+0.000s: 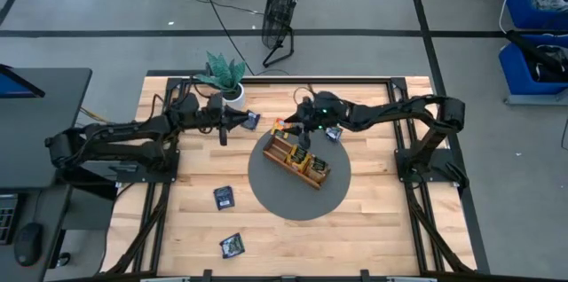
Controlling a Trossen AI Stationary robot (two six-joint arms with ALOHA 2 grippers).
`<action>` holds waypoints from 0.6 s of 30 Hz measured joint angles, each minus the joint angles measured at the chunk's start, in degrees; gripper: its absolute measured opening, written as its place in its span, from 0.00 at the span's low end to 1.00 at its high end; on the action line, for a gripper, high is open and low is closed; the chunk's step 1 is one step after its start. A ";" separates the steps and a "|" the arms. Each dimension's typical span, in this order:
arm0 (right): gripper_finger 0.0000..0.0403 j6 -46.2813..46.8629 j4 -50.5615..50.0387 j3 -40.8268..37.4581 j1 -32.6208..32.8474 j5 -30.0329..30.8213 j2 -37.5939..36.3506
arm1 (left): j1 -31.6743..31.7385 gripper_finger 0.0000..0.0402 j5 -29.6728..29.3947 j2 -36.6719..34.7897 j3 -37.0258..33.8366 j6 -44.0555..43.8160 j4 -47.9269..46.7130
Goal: Pick & Place Tea
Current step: Put the orange tea bag into the middle section of the wooden organizer
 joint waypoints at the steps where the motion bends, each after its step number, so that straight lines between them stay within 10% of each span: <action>1: 0.43 -0.15 4.05 -1.73 0.47 1.40 -0.42 | 0.50 0.16 0.63 0.34 0.98 0.11 -1.21; 18: 0.43 -6.44 26.17 -20.24 11.08 16.68 -10.72 | 6.76 0.19 9.67 18.85 11.53 3.60 -2.49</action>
